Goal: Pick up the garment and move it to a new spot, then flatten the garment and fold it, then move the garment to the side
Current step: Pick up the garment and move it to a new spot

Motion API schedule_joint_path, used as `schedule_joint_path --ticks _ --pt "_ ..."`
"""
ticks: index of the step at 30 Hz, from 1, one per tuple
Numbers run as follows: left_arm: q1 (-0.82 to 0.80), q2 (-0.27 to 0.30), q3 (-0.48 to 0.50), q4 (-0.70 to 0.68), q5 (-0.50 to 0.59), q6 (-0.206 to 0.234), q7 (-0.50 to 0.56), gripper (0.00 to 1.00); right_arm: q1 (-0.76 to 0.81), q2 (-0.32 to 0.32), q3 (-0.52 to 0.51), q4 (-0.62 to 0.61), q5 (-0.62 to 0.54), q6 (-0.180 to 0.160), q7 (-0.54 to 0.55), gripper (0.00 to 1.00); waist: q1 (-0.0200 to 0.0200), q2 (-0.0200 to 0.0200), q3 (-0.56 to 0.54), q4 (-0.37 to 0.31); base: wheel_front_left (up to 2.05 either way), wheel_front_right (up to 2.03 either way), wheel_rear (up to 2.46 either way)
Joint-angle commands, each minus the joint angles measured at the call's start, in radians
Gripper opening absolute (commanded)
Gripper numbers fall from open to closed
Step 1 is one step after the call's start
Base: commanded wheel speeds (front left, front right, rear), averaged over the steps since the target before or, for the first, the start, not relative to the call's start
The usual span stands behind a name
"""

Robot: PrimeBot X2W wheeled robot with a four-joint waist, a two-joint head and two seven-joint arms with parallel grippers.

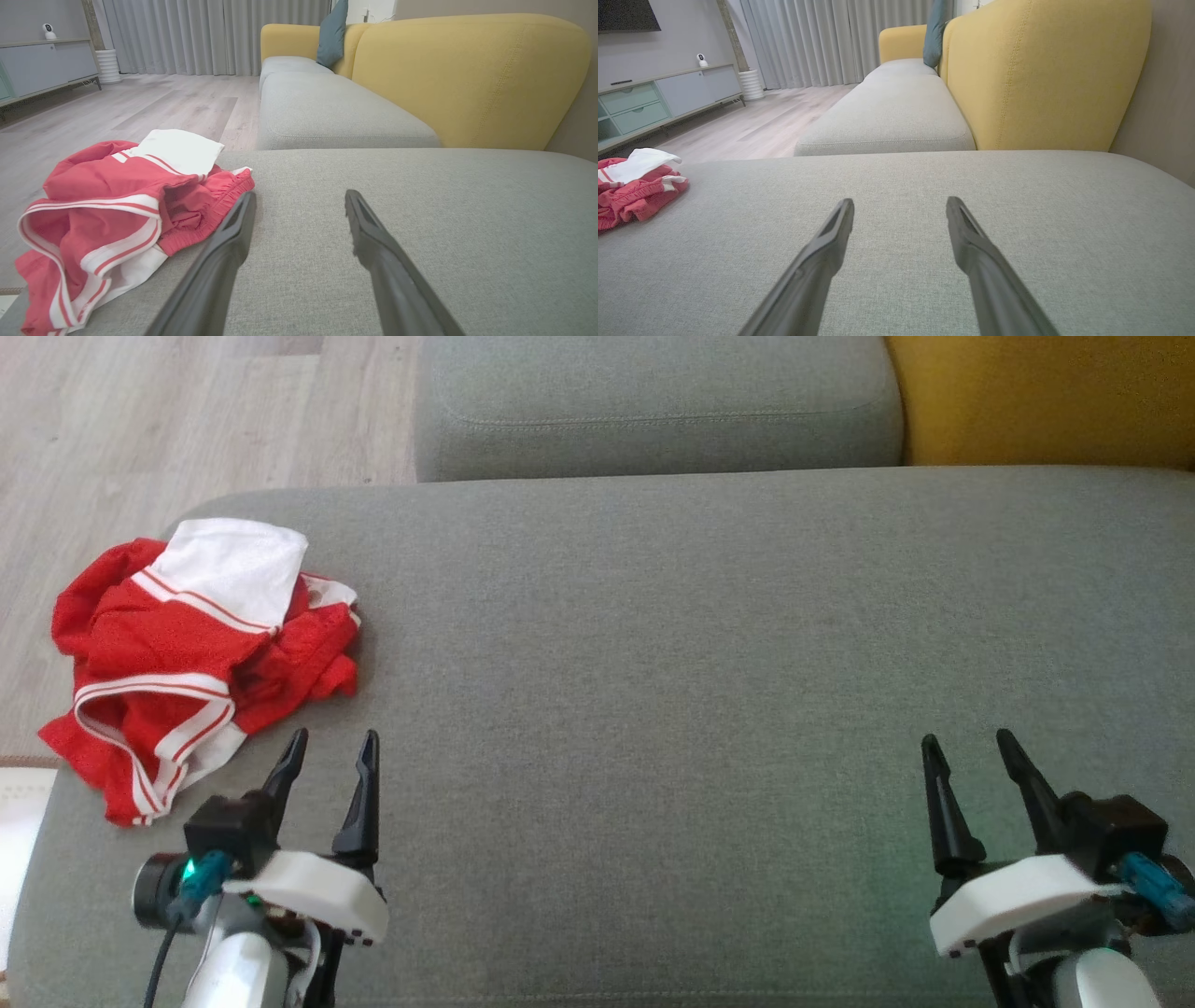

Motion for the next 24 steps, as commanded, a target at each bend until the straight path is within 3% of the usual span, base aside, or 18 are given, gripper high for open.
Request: schedule_joint_path --ticks 1,7,24 --pt "-0.070 0.015 0.033 -0.031 -0.005 0.008 -0.012 1.00 -0.035 -0.005 0.016 -0.036 0.004 0.004 -0.012 1.00 0.0000 0.0000 0.001 0.005 0.00 0.00 0.00" --pt "-0.085 0.016 0.029 -0.034 0.004 0.019 -0.012 1.00 -0.031 -0.005 0.009 -0.051 0.005 0.004 -0.013 1.00 0.0000 0.0000 0.008 0.049 0.00 0.00 0.00" --pt "-0.108 0.047 0.059 -0.056 0.013 0.037 -0.012 1.00 -0.052 -0.005 0.058 -0.128 0.021 0.004 0.018 1.00 0.0000 0.0000 0.022 0.300 0.00 0.00 0.00"
